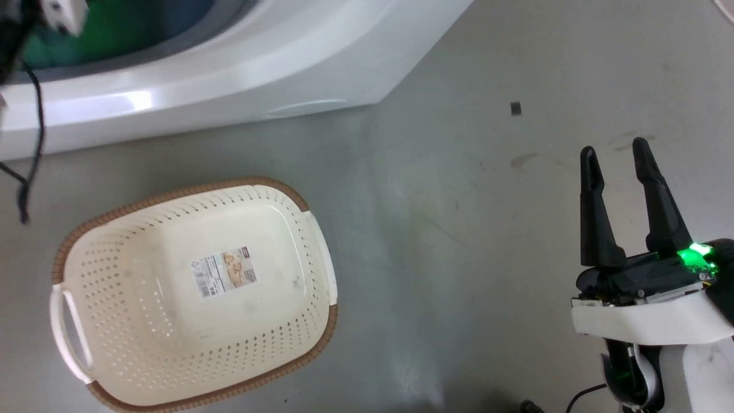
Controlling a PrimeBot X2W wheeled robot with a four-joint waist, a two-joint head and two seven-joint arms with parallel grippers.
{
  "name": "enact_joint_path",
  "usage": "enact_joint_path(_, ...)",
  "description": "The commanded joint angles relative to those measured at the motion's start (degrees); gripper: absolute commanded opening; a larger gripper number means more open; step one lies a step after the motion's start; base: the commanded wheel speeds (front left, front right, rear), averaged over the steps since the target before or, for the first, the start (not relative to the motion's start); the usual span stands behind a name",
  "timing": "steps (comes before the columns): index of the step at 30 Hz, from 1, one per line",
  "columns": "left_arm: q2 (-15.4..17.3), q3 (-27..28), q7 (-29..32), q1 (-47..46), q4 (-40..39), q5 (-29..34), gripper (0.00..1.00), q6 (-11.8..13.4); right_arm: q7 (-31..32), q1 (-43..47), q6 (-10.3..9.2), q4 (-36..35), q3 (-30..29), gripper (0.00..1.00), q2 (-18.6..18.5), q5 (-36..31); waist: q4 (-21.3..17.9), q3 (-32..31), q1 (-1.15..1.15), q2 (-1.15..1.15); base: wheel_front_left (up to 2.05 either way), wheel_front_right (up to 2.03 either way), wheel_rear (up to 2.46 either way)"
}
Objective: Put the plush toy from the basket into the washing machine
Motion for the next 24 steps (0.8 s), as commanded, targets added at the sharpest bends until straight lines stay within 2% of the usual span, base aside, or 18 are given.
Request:
enact_joint_path(1,-0.5,-0.27,-2.02,2.94,1.31,0.14,1.0,0.02,-0.25,-0.81,-0.04,0.37,-0.47,1.0,-0.01,-0.47,1.08,-2.58,0.0,0.0,0.0,0.0,0.0)
enact_joint_path(11,-6.94,-0.12,-18.37,12.47,4.04,-0.63,1.0,2.85,-0.25,1.09,-0.04,2.65,-2.53,1.0,-0.01,-3.09,5.49,-14.11,0.0,0.0,0.0,0.0,0.0)
enact_joint_path(15,-9.34,0.45,-21.97,17.58,2.5,-0.72,1.0,4.69,-0.25,2.3,-0.04,3.77,-3.64,1.0,-0.01,-4.16,7.58,-19.31,0.0,0.0,0.0,0.0,0.0)
enact_joint_path(18,-10.51,2.27,-22.58,21.8,-1.97,-0.31,1.0,6.87,-0.25,3.56,-0.04,4.18,-4.08,1.0,-0.01,-5.05,9.21,-22.44,0.0,0.0,0.0,0.0,0.0)
enact_joint_path(24,-10.61,8.95,-22.64,35.86,-18.72,4.24,1.0,12.79,-0.25,6.06,-0.04,5.29,-4.48,1.0,-0.01,-6.04,11.26,-28.29,0.0,0.0,0.0,0.0,0.0)
